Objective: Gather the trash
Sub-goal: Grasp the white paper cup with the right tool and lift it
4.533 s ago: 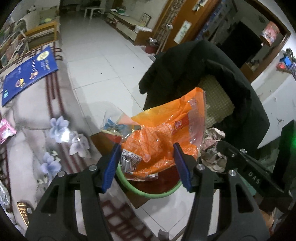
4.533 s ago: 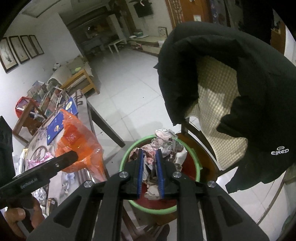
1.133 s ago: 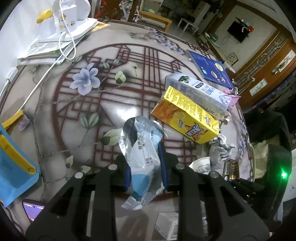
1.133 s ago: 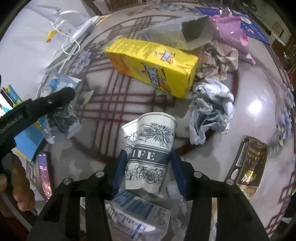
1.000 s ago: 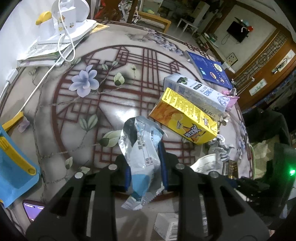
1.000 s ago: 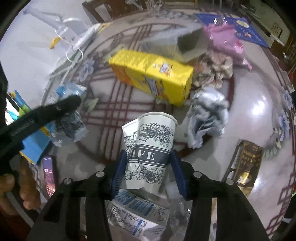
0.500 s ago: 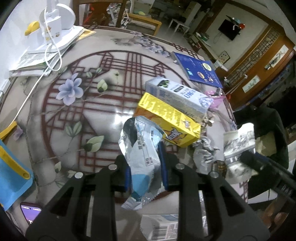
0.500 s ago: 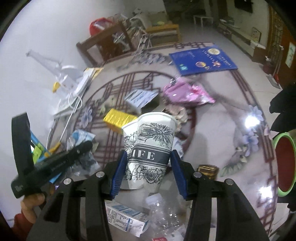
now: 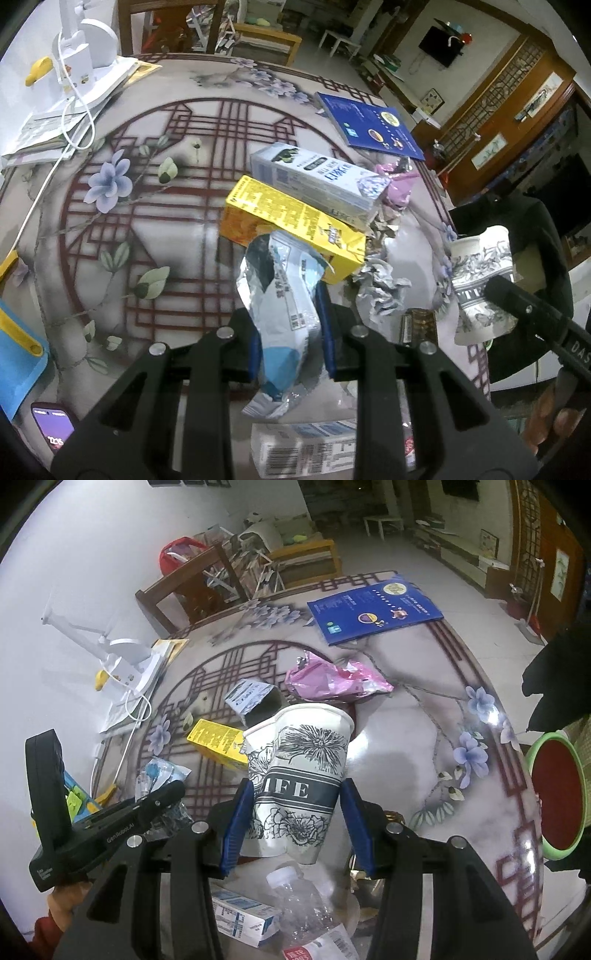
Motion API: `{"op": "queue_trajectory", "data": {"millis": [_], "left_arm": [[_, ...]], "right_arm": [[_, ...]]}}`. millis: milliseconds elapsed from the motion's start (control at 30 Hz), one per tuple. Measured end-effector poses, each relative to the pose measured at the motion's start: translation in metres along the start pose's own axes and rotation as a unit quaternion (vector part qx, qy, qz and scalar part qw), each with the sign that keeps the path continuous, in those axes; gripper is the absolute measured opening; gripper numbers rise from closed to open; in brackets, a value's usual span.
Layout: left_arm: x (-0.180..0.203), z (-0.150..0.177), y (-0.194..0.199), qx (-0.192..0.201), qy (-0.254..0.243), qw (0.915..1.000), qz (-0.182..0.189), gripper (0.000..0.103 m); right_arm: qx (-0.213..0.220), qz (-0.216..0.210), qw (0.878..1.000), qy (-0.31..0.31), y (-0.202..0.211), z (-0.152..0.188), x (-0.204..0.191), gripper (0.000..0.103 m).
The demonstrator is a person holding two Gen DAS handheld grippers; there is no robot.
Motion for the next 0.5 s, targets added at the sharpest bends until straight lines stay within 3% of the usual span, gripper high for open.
{"op": "queue_trajectory", "data": {"millis": [500], "left_arm": [[0.014,-0.002,-0.004,-0.004,-0.008,1.0000,0.004,0.024]], "right_arm": [[0.004,0.007,1.000,-0.019,0.004,0.000,0.020,0.048]]}}
Point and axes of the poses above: each gripper's, at about its wrist camera, not at the fingertips, and y roughly against the way its jaws point, x to its right, z to its underside, the point moved 3 cm from there along -y, roughly the way its jaws point, and after that the axes turned 7 degrees about x, right-handed, at the moved point
